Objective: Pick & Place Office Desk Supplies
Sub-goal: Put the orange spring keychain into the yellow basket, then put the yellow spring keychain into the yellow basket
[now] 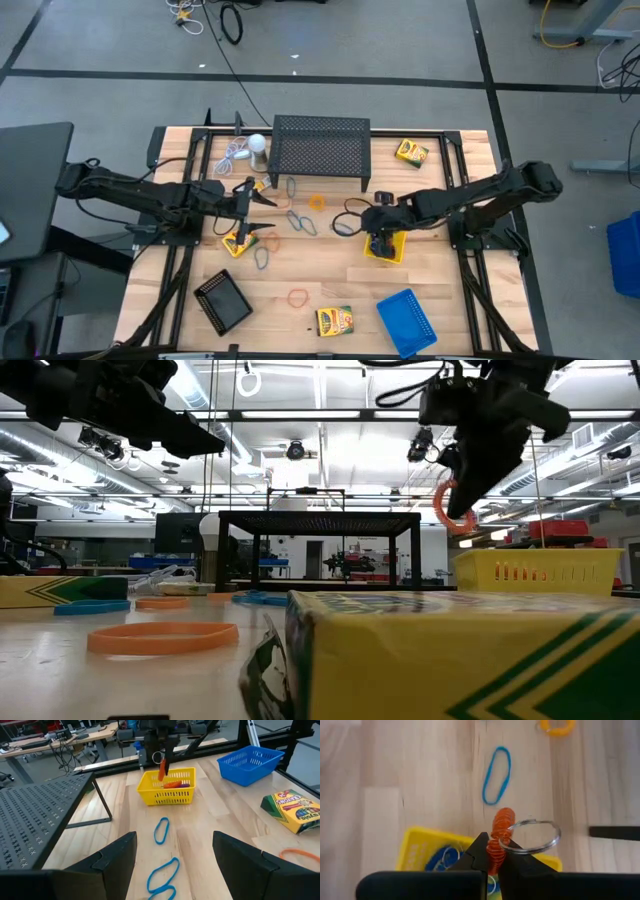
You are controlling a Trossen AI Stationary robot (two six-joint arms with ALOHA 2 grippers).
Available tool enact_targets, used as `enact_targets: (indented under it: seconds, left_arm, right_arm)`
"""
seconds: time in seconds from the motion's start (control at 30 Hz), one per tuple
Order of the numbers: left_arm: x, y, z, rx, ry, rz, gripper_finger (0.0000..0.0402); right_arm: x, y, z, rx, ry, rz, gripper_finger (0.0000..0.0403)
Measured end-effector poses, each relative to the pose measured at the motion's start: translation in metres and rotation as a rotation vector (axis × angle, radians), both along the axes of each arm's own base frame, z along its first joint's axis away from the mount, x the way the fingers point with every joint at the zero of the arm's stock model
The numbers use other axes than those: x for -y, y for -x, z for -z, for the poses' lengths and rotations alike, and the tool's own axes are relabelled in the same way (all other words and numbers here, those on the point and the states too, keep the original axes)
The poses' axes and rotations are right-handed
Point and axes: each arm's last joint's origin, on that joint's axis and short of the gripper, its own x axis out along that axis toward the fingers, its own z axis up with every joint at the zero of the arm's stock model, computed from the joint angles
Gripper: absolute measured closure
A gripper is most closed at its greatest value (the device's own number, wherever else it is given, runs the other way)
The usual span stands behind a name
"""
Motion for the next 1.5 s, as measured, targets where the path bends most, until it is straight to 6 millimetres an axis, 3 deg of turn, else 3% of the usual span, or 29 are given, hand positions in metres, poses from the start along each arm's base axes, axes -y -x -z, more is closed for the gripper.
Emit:
enact_targets:
  seconds: [0.23,0.47,0.87,1.2,1.5]
  left_arm:
    - [0.000,-0.001,0.000,0.005,0.003,-0.001,0.0138]
    - [0.001,-0.009,0.007,-0.022,0.001,-0.001,0.0138]
    - [0.002,-0.028,0.018,-0.014,-0.019,0.005,0.0138]
    - [0.002,-0.047,0.031,-0.016,0.008,-0.052,0.0138]
    - [-0.002,-0.090,0.030,-0.241,-0.042,-0.081,0.0138]
  right_arm:
    - [0.010,0.014,0.006,-0.165,-0.006,0.074,0.0385]
    - [0.014,0.016,0.009,-0.206,-0.087,0.084,0.0384]
    - [0.013,0.019,0.009,-0.239,-0.128,0.086,0.0281]
    - [0.016,0.012,0.008,-0.158,-0.028,0.092,0.0216]
    - [0.014,-0.003,0.002,0.007,-0.017,0.020,0.0211]
